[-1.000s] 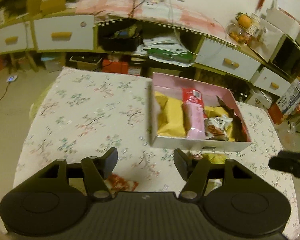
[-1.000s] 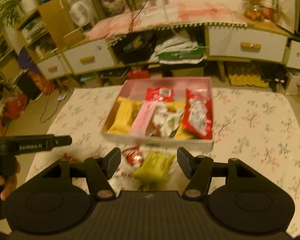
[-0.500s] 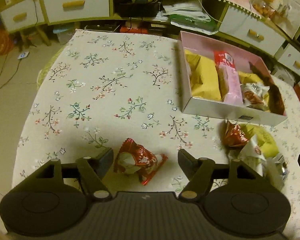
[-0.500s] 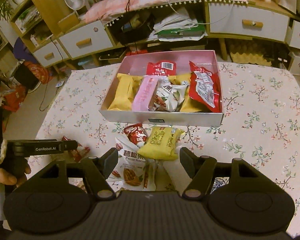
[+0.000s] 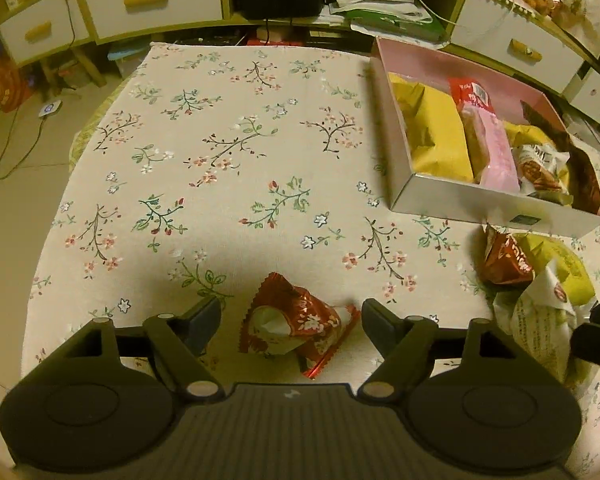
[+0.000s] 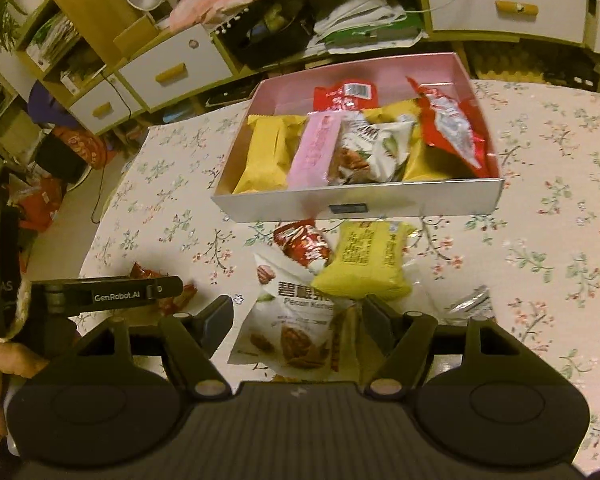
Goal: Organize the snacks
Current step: 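Grasp the red-white candy with the left gripper, then carry the red-white candy toward the box with the left gripper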
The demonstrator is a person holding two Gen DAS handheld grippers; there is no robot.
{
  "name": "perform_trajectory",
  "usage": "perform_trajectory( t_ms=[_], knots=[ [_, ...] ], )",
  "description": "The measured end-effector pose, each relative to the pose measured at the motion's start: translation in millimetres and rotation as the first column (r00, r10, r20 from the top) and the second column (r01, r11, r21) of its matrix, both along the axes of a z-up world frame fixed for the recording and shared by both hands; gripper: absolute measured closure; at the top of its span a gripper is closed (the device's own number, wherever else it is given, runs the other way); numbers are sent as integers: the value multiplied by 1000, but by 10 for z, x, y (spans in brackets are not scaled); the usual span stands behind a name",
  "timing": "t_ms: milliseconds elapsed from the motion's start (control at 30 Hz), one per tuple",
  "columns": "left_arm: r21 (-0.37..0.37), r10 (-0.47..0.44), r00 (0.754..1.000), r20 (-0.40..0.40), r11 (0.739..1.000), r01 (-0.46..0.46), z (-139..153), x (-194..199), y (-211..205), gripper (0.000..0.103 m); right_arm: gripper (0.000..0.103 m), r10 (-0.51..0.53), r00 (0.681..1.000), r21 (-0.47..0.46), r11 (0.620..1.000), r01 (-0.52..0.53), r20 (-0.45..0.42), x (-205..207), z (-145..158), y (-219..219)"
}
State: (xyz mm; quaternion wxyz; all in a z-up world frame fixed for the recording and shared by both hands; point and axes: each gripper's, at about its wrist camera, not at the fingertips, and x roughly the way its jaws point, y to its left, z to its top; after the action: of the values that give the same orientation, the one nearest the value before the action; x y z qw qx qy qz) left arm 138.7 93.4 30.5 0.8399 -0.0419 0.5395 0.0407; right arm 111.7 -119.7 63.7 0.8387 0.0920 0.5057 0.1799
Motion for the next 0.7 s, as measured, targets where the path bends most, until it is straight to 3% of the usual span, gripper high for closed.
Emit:
perform_trajectory(
  t_ms=[133, 267, 367, 433, 500, 567, 700],
  knots=[
    [12, -6, 1000, -4, 1000, 6, -42, 16, 0, 22, 35, -2, 1000, -18, 1000, 2, -11, 14, -68, 57],
    [3, -18, 1000, -16, 1000, 18, -93, 16, -21, 41, 35, -8, 1000, -30, 1000, 8, -6, 25, -102, 86],
    [4, -22, 1000, -13, 1000, 22, -88, 9, -47, 47, 38, -3, 1000, -40, 999, 2, -9, 31, -133, 107],
    [-7, -23, 1000, -11, 1000, 23, -80, 5, -58, 58, 40, 1, 1000, -41, 999, -2, -9, 38, -152, 124],
    [-6, -21, 1000, -9, 1000, 20, -64, -3, -73, 60, 42, 7, 1000, -41, 999, -7, -8, 43, -182, 141],
    [-10, -29, 1000, -7, 1000, 29, -56, -6, -88, 61, 51, 11, 1000, -34, 999, -11, -19, 54, -213, 155],
    [-13, -37, 999, -4, 999, 36, -32, -8, -106, 61, 55, 32, 999, -54, 998, -33, -14, 29, -194, 190]
  ],
)
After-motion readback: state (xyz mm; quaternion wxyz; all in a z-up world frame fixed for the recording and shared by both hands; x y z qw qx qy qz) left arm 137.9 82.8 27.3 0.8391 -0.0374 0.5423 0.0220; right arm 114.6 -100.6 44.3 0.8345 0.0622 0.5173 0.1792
